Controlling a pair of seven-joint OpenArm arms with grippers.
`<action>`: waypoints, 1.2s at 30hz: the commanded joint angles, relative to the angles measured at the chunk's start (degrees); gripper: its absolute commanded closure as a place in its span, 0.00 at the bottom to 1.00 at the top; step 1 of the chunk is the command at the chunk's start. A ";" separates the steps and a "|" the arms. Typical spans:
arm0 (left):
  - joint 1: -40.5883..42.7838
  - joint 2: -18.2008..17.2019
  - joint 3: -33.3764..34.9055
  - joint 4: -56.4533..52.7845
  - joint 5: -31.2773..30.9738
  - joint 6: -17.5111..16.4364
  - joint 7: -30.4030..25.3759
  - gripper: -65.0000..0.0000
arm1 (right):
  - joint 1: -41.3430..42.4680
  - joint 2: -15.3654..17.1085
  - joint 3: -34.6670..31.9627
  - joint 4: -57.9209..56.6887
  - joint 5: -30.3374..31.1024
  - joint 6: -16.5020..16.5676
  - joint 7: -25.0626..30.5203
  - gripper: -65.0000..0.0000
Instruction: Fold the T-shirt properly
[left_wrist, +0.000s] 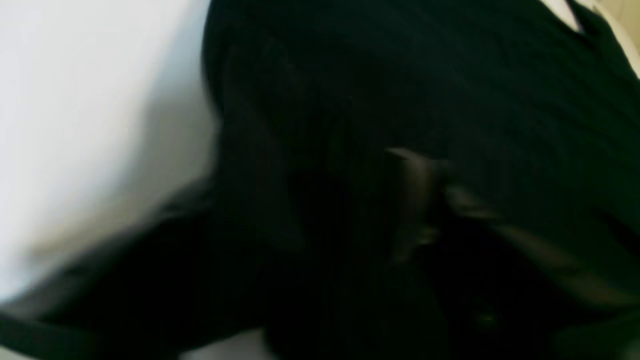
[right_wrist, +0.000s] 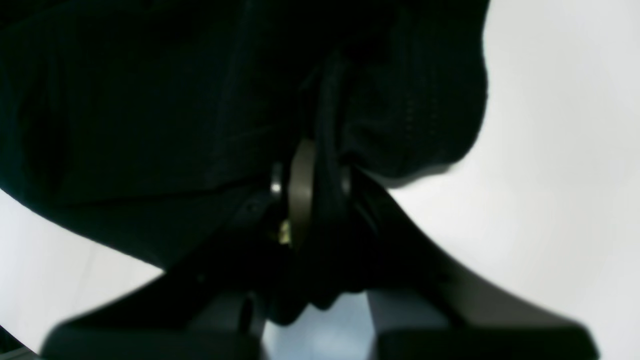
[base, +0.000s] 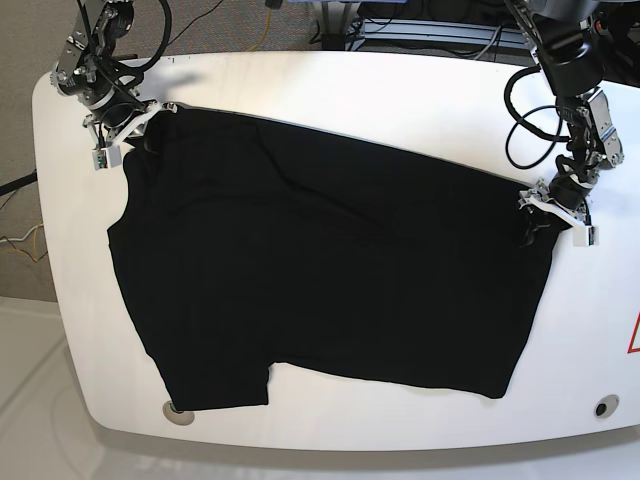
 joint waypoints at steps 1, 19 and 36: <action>0.90 -0.52 0.46 -0.47 3.80 0.82 5.87 0.90 | 0.38 0.51 0.24 0.73 0.53 -0.08 0.39 0.94; 4.24 -0.96 0.55 6.91 3.80 0.91 5.96 0.97 | 0.29 0.34 0.24 0.73 0.53 -0.08 0.39 0.94; 9.87 -0.96 0.46 7.17 3.80 1.00 5.96 0.97 | -0.94 0.25 0.24 0.64 0.62 -0.08 0.39 0.94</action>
